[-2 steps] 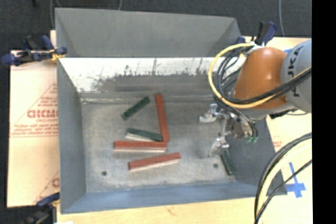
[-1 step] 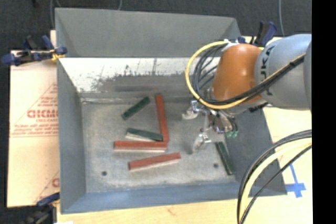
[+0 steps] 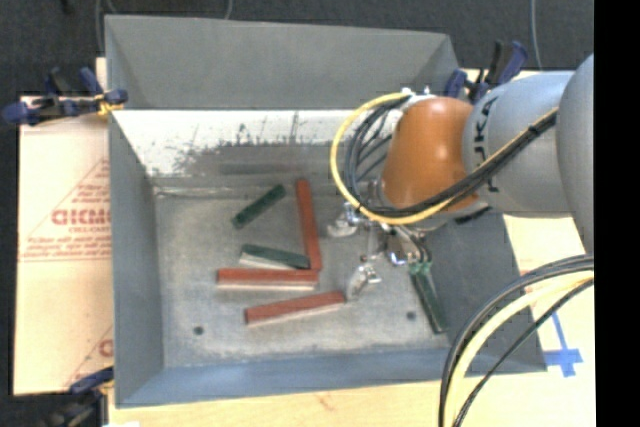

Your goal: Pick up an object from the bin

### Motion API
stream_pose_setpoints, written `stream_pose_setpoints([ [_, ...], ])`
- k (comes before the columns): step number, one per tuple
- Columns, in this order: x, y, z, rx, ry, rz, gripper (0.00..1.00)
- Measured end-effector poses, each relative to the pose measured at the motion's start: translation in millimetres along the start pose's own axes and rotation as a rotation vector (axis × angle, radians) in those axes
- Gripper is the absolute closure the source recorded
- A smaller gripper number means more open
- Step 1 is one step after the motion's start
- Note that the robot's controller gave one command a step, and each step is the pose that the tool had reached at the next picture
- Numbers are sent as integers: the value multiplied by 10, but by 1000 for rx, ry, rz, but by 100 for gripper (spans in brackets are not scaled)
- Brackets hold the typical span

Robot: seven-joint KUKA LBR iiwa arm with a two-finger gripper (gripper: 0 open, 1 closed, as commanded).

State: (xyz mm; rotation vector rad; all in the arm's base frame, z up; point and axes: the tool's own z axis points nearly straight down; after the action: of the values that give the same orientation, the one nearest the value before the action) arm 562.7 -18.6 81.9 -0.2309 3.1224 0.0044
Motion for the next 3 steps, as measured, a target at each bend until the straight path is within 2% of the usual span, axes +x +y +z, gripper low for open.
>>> stream_pose_setpoints([
  [1,234,139,-57,2,11,95,0],
  [2,150,541,19,6,5,64,100],
  [3,149,541,19,6,5,63,100],
])
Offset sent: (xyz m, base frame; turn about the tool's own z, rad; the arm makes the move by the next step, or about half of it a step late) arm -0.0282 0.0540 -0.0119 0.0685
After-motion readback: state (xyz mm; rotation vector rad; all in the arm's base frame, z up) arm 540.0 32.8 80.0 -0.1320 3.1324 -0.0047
